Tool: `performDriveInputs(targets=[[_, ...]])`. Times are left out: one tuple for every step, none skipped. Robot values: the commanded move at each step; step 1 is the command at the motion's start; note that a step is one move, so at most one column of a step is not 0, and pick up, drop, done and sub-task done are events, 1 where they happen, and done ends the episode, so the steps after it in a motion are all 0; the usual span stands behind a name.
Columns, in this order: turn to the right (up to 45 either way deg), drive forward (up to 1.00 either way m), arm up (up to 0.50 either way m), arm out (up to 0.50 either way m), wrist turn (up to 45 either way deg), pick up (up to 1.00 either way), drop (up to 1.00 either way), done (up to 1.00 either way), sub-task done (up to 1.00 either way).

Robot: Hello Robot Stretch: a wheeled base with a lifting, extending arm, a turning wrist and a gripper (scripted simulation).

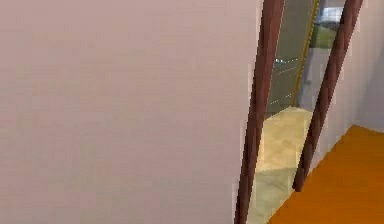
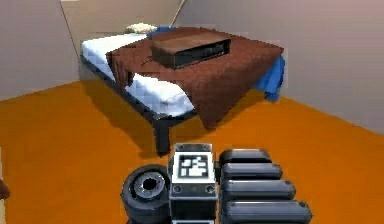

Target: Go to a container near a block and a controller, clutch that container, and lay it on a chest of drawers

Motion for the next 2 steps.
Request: performDriveInputs(targets=[[-45.0, 0.0, 0.0, 0.0, 0.0, 0.0, 0.0, 0.0, 0.0], [-45.0, 0.0, 0.0, 0.0, 0.0, 0.0, 0.0, 0.0, 0.0]])
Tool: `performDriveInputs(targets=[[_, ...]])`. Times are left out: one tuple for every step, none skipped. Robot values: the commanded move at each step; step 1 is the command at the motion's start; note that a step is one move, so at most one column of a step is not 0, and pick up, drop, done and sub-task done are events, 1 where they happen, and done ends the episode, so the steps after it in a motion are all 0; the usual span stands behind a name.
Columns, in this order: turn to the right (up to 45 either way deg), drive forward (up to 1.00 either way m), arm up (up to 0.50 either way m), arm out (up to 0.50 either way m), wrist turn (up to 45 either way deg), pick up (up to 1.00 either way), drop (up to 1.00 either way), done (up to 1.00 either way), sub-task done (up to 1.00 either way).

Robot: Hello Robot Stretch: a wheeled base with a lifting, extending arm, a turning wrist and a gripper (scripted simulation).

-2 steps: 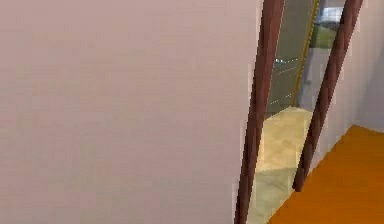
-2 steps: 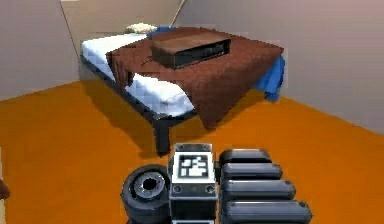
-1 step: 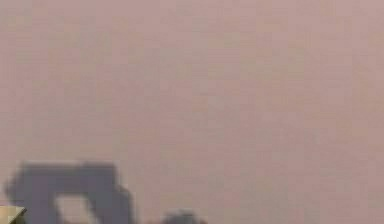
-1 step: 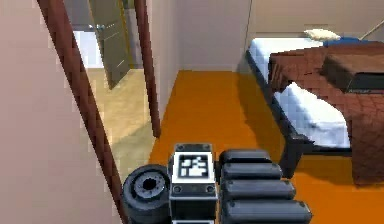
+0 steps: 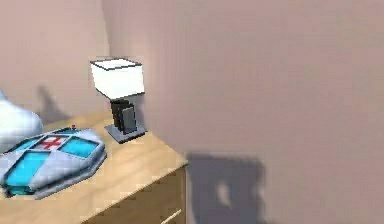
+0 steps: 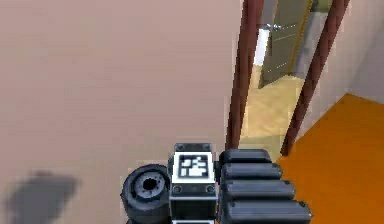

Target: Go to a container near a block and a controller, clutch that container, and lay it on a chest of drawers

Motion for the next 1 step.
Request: performDriveInputs(targets=[[-39.0, 0.0, 0.0, 0.0, 0.0, 0.0, 0.0, 0.0, 0.0]])
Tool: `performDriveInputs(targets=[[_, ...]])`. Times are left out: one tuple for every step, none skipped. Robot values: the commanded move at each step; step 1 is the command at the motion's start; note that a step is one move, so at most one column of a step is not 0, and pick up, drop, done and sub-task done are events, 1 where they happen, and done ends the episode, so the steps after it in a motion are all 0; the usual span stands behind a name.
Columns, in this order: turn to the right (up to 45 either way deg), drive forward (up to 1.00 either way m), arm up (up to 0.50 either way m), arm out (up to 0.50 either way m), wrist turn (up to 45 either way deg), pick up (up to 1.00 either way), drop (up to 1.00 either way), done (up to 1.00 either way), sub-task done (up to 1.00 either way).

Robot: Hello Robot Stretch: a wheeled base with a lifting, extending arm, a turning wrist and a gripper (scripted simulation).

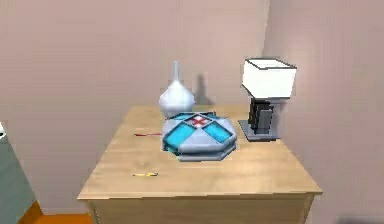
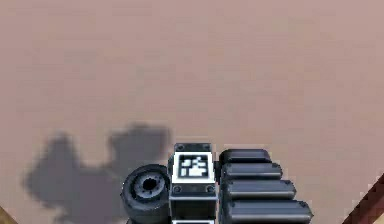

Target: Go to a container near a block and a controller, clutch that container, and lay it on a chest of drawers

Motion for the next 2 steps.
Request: performDriveInputs(targets=[[-45.0, 0.0, 0.0, 0.0, 0.0, 0.0, 0.0, 0.0, 0.0], [-45.0, 0.0, 0.0, 0.0, 0.0, 0.0, 0.0, 0.0, 0.0]])
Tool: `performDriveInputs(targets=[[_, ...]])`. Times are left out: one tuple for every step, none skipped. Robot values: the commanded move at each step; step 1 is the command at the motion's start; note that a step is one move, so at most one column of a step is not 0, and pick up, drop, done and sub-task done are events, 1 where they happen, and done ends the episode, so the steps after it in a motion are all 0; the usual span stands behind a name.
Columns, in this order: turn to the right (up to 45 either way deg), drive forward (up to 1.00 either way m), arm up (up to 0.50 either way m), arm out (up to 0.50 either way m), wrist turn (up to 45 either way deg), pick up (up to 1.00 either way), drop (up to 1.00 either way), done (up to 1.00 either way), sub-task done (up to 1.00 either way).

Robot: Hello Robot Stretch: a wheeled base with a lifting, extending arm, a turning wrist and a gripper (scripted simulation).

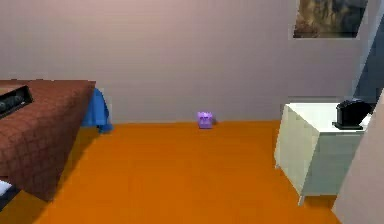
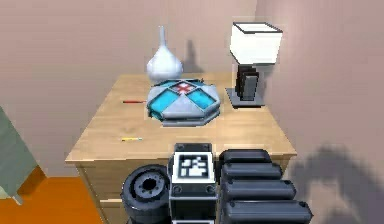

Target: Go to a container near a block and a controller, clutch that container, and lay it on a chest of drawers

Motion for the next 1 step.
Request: performDriveInputs(targets=[[-45.0, 0.0, 0.0, 0.0, 0.0, 0.0, 0.0, 0.0, 0.0]])
